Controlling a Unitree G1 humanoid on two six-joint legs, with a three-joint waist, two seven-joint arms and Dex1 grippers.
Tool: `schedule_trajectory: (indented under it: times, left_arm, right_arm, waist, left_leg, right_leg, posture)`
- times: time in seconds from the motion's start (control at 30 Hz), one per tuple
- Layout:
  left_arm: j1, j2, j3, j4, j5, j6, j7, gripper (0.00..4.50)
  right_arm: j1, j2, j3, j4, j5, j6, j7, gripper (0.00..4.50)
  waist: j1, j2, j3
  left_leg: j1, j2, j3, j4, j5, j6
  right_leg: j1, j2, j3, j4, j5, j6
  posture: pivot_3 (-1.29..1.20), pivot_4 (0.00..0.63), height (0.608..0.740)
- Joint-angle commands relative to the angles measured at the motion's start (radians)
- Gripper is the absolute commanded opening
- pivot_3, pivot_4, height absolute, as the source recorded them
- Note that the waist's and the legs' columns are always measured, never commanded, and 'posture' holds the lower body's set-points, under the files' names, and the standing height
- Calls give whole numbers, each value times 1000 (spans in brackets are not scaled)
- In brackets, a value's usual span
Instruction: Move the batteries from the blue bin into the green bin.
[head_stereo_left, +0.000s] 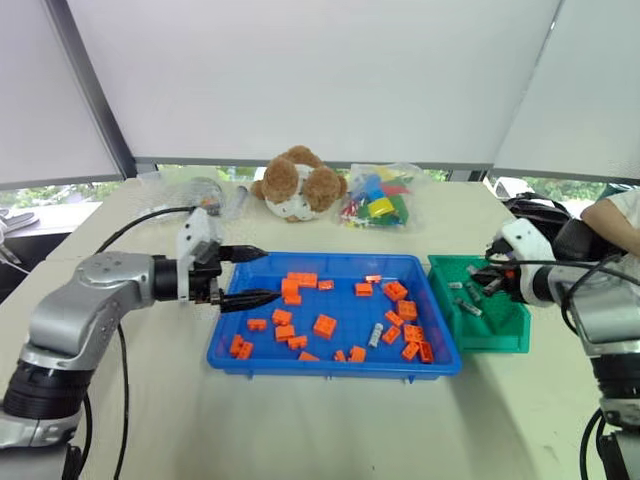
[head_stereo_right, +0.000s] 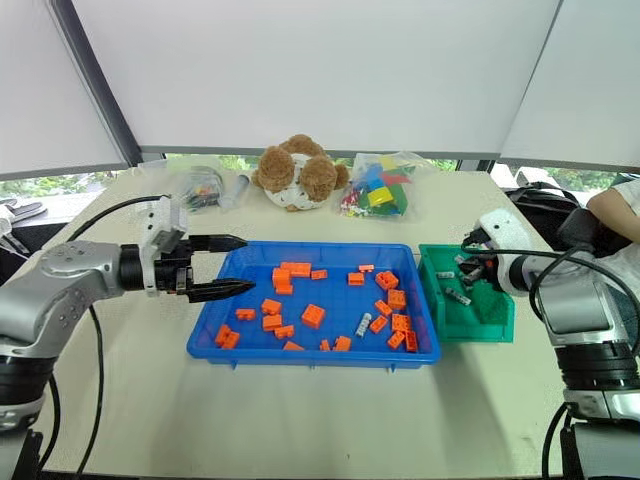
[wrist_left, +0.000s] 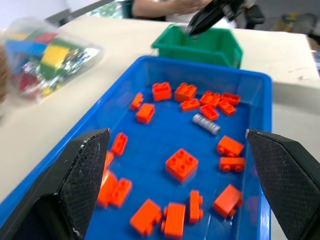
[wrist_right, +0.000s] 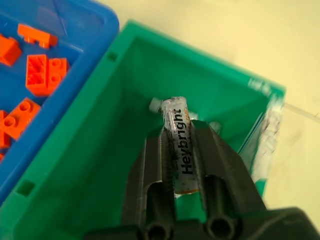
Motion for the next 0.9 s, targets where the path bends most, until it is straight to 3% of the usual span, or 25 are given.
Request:
schedule_trajectory:
  times: [0.03, 0.07, 0.17, 0.37, 0.57, 0.7, 0.9]
  left_arm:
    - [-19, 6, 10, -2, 8, -19, -7, 4500]
    - [-19, 7, 10, -2, 8, -19, -8, 4500]
    - [-20, 6, 11, 1, 11, -19, -11, 4500]
    - [-31, -2, 5, 11, 15, -17, -12, 4500]
    - [-39, -13, 1, 13, 19, -17, -13, 4500]
    - [-34, -10, 8, 0, 12, -12, -8, 4500]
    - [-19, -1, 23, -21, 8, -3, 3, 4500]
  right_arm:
    - [0, -23, -35, -32, 36, -14, -17, 2506]
    - [1, -31, -36, -37, 43, -16, -15, 3141]
    - [-8, -61, -32, -56, 66, -17, 2, 4480]
    - [-47, -114, 79, -191, 185, -145, 247, 4480]
    - [-101, -85, 300, -191, 156, -354, 435, 4480]
    - [-148, -61, 449, -78, 29, -582, 493, 4480]
    - [-239, 57, 554, 156, -42, -758, 569, 4480]
  waist:
    - [2, 0, 0]
    - [3, 0, 0]
    - [7, 0, 0]
    - [2, 0, 0]
    - [7, 0, 0]
    - [11, 0, 0]
    - [5, 0, 0]
  left_leg:
    - [0, 0, 0, 0, 0, 0]
    - [0, 0, 0, 0, 0, 0]
    - [0, 0, 0, 0, 0, 0]
    - [0, 0, 0, 0, 0, 0]
    - [0, 0, 0, 0, 0, 1]
    - [-1, 0, 0, 2, 0, 1]
    - [0, 0, 0, 2, 0, 0]
  right_leg:
    - [0, 0, 0, 0, 0, 0]
    - [0, 0, 0, 0, 0, 0]
    - [0, 0, 0, 0, 0, 0]
    - [0, 0, 0, 0, 0, 0]
    - [0, 0, 0, 0, 0, 0]
    - [1, 0, 0, 0, 0, 0]
    - [1, 0, 0, 0, 0, 0]
  posture:
    - [0, 150, 727]
    - [0, 150, 727]
    - [0, 150, 727]
    - [0, 150, 727]
    - [0, 150, 727]
    - [0, 150, 727]
    - [0, 150, 727]
